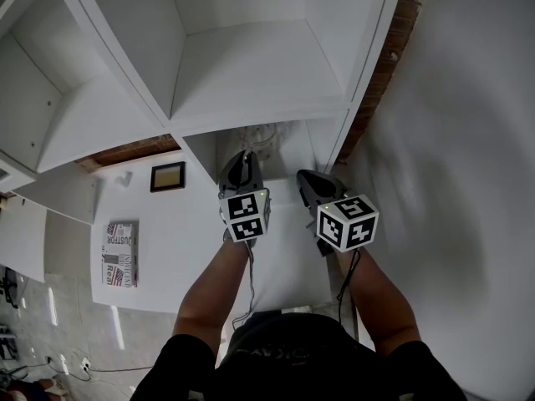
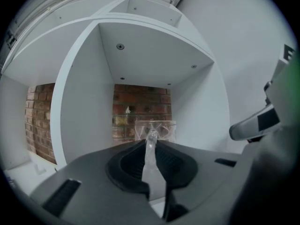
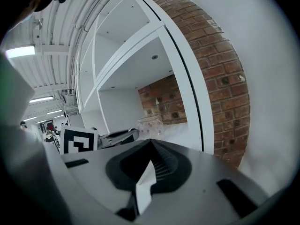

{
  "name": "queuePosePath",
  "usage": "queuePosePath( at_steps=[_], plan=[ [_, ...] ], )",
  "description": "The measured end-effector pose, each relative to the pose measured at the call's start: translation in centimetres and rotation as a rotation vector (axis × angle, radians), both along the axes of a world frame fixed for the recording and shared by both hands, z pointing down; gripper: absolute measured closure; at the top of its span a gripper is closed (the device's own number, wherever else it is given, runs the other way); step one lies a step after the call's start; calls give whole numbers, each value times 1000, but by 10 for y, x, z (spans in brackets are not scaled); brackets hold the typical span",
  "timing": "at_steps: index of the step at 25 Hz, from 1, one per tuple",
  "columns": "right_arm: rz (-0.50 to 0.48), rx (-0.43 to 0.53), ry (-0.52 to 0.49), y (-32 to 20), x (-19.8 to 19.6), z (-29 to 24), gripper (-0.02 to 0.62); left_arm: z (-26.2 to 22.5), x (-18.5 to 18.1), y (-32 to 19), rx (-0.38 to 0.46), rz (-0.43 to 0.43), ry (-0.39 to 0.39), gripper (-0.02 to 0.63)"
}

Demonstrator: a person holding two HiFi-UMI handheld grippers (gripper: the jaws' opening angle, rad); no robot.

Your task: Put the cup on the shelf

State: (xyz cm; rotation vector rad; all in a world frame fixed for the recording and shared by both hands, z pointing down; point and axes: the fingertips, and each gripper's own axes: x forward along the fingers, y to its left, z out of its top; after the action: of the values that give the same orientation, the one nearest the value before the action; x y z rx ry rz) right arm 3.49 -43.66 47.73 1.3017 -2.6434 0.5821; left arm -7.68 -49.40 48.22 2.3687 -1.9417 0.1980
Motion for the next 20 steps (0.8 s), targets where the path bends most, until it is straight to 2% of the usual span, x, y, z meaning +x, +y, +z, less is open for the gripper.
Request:
queuePosePath(
  at_steps=[8,11,13,20],
  plan=[
    [-9,-6,-14,1,5,1,595,9,4,0,-54,5,22,562],
    [-15,-9,-21,4,5,1,595,10,3,2,-64,8,36,540],
    [-19,-10,-23,6,6,1,595,10,3,4,-64,5,41,500],
    [-37,-4,-27,18,14,-2,595,3,0,30,-47,-42,55,497]
  ],
)
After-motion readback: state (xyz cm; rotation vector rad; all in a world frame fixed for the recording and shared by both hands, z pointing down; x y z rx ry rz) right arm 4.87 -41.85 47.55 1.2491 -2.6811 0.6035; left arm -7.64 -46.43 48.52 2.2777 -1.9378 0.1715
